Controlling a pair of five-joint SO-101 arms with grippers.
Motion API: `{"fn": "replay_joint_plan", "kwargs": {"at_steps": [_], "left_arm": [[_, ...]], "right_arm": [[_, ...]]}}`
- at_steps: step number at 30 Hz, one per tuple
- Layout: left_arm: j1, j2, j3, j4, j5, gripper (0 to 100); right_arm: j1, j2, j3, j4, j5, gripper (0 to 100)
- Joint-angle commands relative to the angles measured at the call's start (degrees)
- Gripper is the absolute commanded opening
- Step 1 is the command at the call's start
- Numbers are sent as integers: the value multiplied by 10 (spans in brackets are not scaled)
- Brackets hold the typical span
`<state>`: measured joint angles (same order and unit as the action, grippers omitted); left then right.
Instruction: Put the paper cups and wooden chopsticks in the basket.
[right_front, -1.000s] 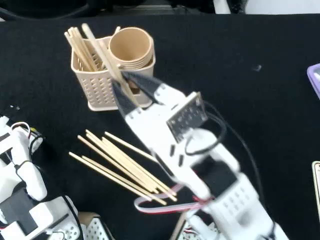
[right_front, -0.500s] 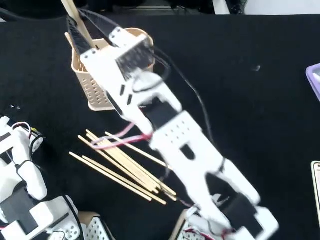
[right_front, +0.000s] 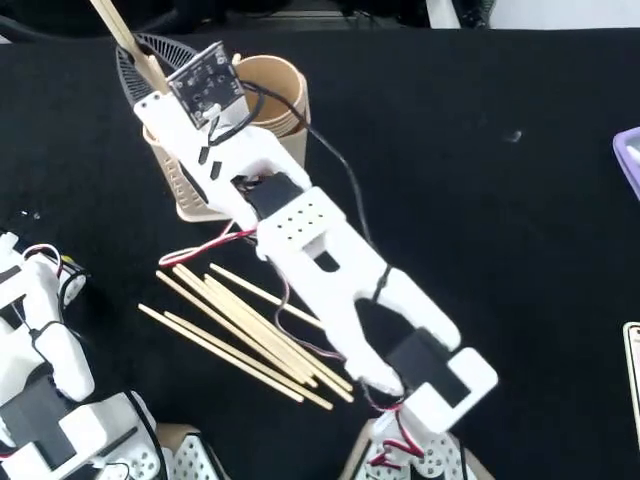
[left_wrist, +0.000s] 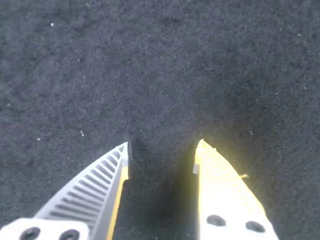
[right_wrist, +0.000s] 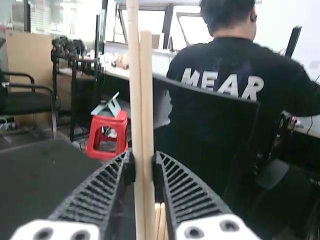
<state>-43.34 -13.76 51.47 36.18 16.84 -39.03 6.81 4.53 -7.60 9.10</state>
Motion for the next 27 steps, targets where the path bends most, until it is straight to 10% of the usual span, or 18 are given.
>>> {"fn": "replay_joint_plan", "kwargs": {"at_steps": [1, 17, 27], "left_arm": [[4, -8, -15, 3, 1, 220], [4, -8, -15, 3, 1, 220], [2, -8, -15, 3, 1, 220]], "right_arm": [[17, 5, -35, -11, -4, 12], [20, -156, 153, -4, -4, 124], [17, -519, 359, 386, -4, 124]]}}
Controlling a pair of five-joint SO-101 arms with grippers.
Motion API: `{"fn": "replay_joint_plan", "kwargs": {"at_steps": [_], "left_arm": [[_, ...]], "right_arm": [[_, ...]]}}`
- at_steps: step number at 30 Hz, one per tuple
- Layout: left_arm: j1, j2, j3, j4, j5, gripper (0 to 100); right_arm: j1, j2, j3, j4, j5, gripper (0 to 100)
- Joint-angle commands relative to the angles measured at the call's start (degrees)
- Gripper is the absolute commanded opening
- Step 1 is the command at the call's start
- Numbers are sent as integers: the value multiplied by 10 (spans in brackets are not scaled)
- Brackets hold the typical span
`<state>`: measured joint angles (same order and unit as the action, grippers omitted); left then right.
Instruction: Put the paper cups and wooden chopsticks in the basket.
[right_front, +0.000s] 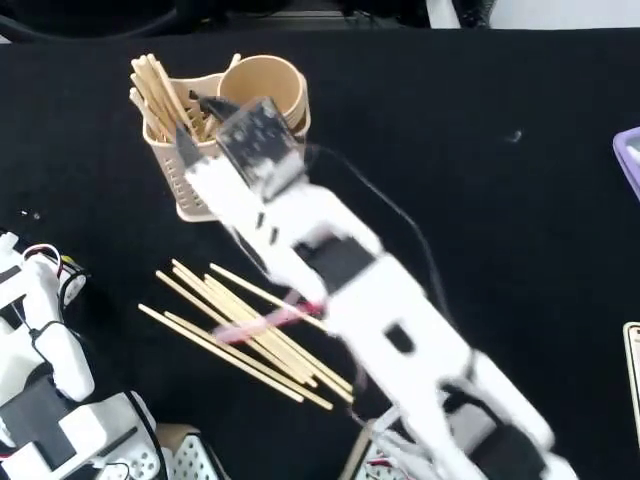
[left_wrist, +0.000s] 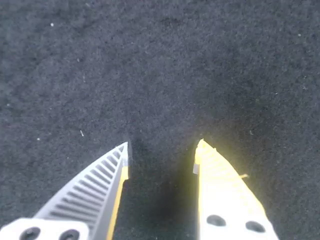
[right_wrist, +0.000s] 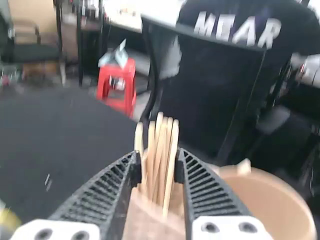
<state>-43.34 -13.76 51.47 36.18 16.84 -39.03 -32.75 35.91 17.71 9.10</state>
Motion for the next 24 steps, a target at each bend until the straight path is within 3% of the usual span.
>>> {"fn": "replay_joint_plan", "kwargs": {"at_steps": [1, 7, 12, 16, 24], "left_arm": [[3, -8, -15, 2, 1, 220], [3, -8, -15, -1, 1, 220], [3, -8, -15, -1, 1, 220], [2, -8, -15, -1, 1, 220], [2, -8, -15, -1, 1, 220]], "right_arm": [[16, -159, 76, 173, -4, 125], [-14, -320, 287, 293, 0, 128], [-90, -340, 444, 227, -3, 128], [-140, -339, 469, 222, -4, 128], [-105, -242, 458, 165, 0, 178]]}}
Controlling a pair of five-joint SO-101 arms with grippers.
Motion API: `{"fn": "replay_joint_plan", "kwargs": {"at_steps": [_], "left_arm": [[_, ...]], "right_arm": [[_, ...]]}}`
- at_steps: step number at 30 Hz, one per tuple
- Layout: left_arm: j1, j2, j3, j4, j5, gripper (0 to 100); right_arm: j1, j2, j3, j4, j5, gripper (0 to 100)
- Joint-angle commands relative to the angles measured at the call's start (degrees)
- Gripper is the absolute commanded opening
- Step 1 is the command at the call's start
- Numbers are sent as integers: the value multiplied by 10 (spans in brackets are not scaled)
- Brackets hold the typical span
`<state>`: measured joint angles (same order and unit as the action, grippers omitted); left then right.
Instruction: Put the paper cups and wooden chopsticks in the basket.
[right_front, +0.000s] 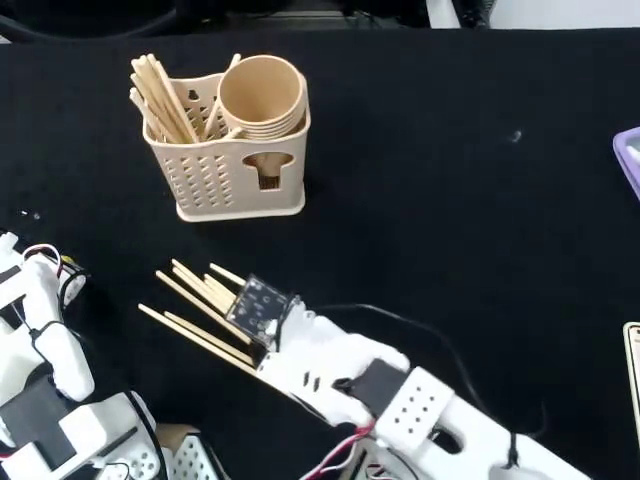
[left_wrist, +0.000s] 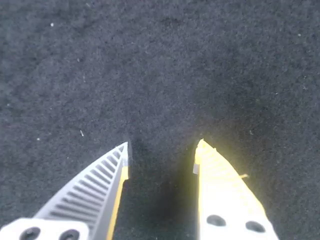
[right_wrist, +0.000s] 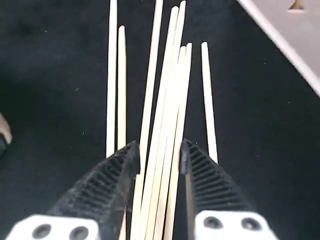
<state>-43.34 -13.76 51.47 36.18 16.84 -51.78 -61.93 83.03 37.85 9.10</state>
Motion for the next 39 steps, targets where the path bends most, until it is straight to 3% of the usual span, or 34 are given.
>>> {"fn": "replay_joint_plan", "kwargs": {"at_steps": [1, 9, 12, 15, 18, 34, 39], "left_arm": [[2, -8, -15, -1, 1, 220], [1, -8, -15, 0, 1, 220], [2, -8, -15, -1, 1, 220], [3, -8, -15, -1, 1, 220], [4, -8, -15, -1, 1, 220], [5, -8, -15, -1, 1, 220], [6, -8, -14, -1, 1, 220]], "right_arm": [[23, 77, -26, -42, 0, 183], [23, 333, -140, -100, 4, 183], [32, 418, -180, -105, 43, 182], [49, 451, -226, -68, 46, 115], [74, 444, -231, -61, 46, 12], [91, 292, -160, -55, 45, 11], [83, 224, -208, 40, 45, 11]]}}
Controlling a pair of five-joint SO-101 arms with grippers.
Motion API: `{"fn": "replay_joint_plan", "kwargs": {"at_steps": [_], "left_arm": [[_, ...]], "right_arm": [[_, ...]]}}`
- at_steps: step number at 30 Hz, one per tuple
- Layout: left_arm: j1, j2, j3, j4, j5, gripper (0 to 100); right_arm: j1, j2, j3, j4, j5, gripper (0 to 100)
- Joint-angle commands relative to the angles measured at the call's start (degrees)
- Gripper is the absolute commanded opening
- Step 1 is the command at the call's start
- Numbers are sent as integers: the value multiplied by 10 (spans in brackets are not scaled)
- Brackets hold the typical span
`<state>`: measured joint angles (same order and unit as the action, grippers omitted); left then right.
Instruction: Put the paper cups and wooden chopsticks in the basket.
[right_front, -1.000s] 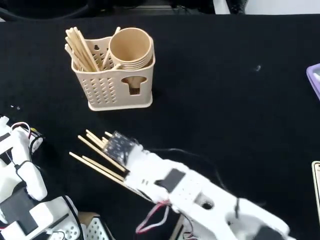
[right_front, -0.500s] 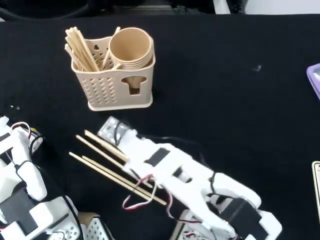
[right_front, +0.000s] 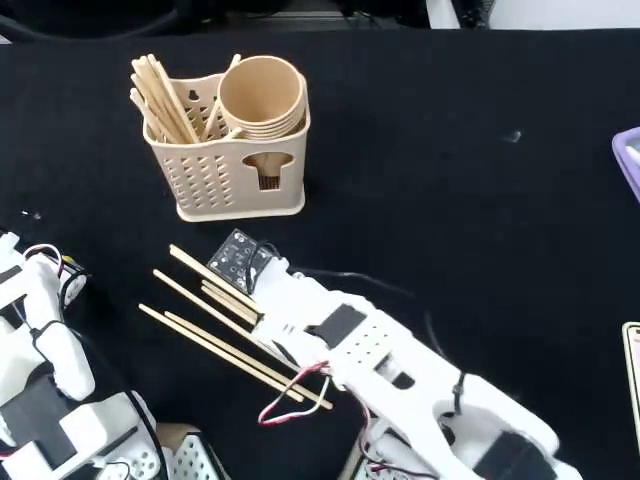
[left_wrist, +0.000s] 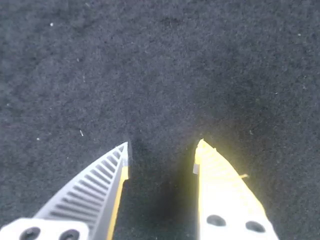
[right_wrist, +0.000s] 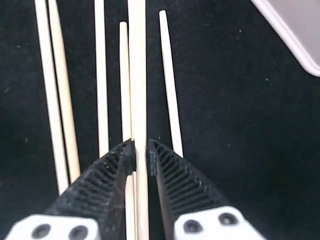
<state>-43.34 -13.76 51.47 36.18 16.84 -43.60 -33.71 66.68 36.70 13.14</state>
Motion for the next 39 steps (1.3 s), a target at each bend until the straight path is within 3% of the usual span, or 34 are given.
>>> {"fn": "replay_joint_plan", "kwargs": {"at_steps": [1, 5, 11, 20, 25, 39], "left_arm": [[5, -8, -13, -1, 1, 220], [3, -8, -15, -1, 1, 220], [3, -8, -14, 0, 1, 220], [6, -8, -15, 2, 1, 220], [7, -8, -15, 3, 1, 220], [10, -8, -14, 3, 1, 220]], "right_arm": [[-2, -81, -61, 70, 4, 11], [10, -184, -132, 64, 4, 11], [11, -249, -155, -81, -1, 11], [12, -116, -173, -439, -75, 11], [13, 19, -226, -599, -74, 11], [77, 293, -456, -638, -76, 11]]}}
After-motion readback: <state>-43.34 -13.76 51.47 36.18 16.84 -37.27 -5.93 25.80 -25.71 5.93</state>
